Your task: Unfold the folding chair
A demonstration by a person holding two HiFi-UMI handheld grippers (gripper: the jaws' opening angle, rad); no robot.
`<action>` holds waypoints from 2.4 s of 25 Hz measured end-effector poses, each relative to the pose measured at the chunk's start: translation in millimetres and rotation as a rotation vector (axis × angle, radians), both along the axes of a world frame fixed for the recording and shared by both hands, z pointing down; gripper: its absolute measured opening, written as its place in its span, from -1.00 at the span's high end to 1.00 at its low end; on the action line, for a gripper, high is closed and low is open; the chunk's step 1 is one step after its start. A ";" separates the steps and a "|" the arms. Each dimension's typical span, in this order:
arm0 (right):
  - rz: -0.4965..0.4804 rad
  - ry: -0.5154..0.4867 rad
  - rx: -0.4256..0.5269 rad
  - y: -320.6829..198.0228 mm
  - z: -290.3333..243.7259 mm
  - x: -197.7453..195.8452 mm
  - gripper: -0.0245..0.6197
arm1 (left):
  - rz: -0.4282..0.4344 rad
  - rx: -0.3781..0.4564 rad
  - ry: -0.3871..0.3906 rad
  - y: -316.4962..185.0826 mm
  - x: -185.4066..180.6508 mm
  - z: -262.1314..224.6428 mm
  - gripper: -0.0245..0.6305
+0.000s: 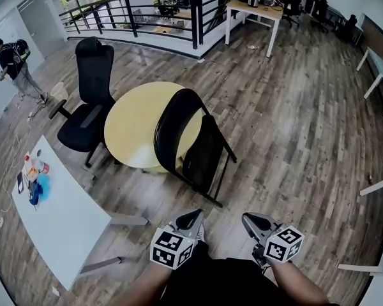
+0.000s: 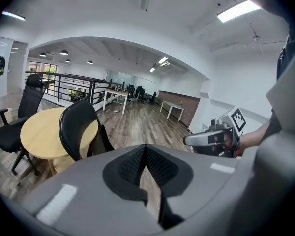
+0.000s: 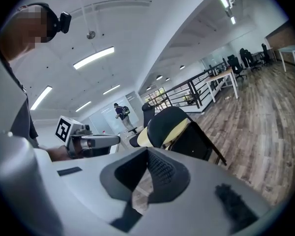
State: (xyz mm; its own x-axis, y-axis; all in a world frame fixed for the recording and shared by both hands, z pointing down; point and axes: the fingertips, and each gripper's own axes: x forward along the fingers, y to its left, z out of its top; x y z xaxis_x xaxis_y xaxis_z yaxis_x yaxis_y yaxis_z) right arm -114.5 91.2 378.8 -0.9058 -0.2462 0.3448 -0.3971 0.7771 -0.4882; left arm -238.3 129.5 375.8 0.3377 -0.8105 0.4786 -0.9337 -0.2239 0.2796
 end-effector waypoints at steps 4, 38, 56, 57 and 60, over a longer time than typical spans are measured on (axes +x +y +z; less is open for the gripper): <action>0.008 0.025 -0.023 -24.1 9.4 -35.0 0.93 | -0.079 0.020 -0.007 -26.9 -65.8 1.1 0.91; -0.158 0.140 -0.106 -139.5 96.0 -206.9 0.93 | -0.249 -0.192 -0.039 -216.4 -307.0 105.1 0.32; 0.006 0.094 -0.543 -221.1 266.0 -241.7 0.56 | -0.221 -0.242 -0.028 -241.6 -295.5 120.0 0.47; 0.019 0.090 -0.562 -222.4 272.6 -244.4 0.55 | -0.228 -0.247 -0.030 -241.2 -295.3 120.2 0.47; 0.065 0.088 -0.621 -227.1 291.2 -249.8 0.53 | -0.241 -0.255 -0.024 -239.9 -293.0 120.2 0.48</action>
